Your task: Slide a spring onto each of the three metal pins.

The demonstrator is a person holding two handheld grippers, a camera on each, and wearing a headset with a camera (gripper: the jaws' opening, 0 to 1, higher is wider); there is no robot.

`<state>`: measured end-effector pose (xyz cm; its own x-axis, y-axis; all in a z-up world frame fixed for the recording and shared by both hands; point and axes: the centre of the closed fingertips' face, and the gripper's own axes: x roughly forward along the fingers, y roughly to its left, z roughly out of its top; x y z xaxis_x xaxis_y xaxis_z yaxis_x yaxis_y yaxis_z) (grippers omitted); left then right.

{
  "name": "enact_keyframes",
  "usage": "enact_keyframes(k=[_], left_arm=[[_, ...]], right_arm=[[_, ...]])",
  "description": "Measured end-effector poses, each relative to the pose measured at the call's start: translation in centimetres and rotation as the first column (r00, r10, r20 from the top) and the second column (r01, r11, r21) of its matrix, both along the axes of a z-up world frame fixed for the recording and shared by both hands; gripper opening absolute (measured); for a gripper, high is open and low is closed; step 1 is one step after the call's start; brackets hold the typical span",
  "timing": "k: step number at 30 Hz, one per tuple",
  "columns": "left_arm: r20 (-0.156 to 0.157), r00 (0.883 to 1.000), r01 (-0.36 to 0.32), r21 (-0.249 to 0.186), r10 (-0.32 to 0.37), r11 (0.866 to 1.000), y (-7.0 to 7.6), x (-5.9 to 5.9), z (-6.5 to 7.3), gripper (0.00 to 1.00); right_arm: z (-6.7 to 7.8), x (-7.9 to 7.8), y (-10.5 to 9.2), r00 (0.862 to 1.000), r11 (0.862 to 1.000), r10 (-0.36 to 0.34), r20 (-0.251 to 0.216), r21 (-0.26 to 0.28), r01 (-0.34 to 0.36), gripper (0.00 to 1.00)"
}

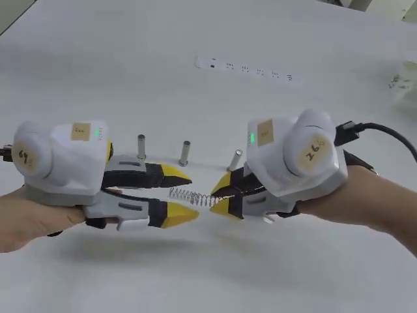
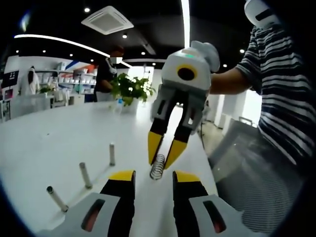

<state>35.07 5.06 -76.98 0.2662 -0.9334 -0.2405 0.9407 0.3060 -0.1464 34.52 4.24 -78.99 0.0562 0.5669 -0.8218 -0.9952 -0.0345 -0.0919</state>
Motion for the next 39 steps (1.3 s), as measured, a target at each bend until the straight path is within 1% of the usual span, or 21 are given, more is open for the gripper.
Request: enact_keyframes(k=[5, 8, 13, 19, 23, 30, 33, 39], left_arm=[[0.004, 1.000, 0.011, -0.004, -0.011, 1.000, -0.5, 0.1, 0.1, 0.18], [0.011, 1.000, 0.021, -0.004, -0.021, 1.000, -0.7, 0.0, 0.1, 0.15], [0.007, 0.999, 0.033, 0.001, -0.033, 0.999, -0.9, -0.1, -0.1, 0.13], [0.004, 0.999, 0.034, -0.013, -0.034, 0.999, -1.2, 0.0, 0.1, 0.08], [0.009, 0.999, 0.041, -0.018, -0.041, 0.999, -1.4, -0.1, 0.2, 0.04], [0.003, 0.999, 0.046, -0.016, -0.046, 0.999, -1.4, -0.2, 0.1, 0.04], [0.006, 0.999, 0.054, -0.017, -0.054, 0.998, -1.4, -0.3, 0.2, 0.03], [0.006, 0.998, 0.064, -0.017, -0.064, 0.998, -1.5, -0.3, 0.3, 0.02]], right_arm=[[0.2, 0.0, 0.1, 1.000, 1.000, 0.002, 0.001, 0.002, -0.002, 0.08], [0.3, 0.0, 0.2, 1.000, 1.000, 0.003, 0.001, 0.003, -0.003, 0.08], [0.4, 0.1, 0.2, 1.000, 1.000, 0.004, 0.005, 0.001, -0.004, 0.08], [0.6, 0.0, 0.2, 1.000, 1.000, 0.008, 0.004, 0.003, -0.008, 0.08], [0.7, -0.1, 0.2, 1.000, 1.000, 0.009, 0.005, 0.003, -0.009, 0.08], [0.7, -0.1, 0.2, 1.000, 1.000, 0.009, 0.005, 0.000, -0.009, 0.08], [0.8, -0.1, 0.1, 1.000, 1.000, 0.010, 0.006, -0.002, -0.010, 0.08], [0.9, -0.1, 0.0, 1.000, 1.000, 0.003, 0.002, 0.009, -0.003, 0.08]])
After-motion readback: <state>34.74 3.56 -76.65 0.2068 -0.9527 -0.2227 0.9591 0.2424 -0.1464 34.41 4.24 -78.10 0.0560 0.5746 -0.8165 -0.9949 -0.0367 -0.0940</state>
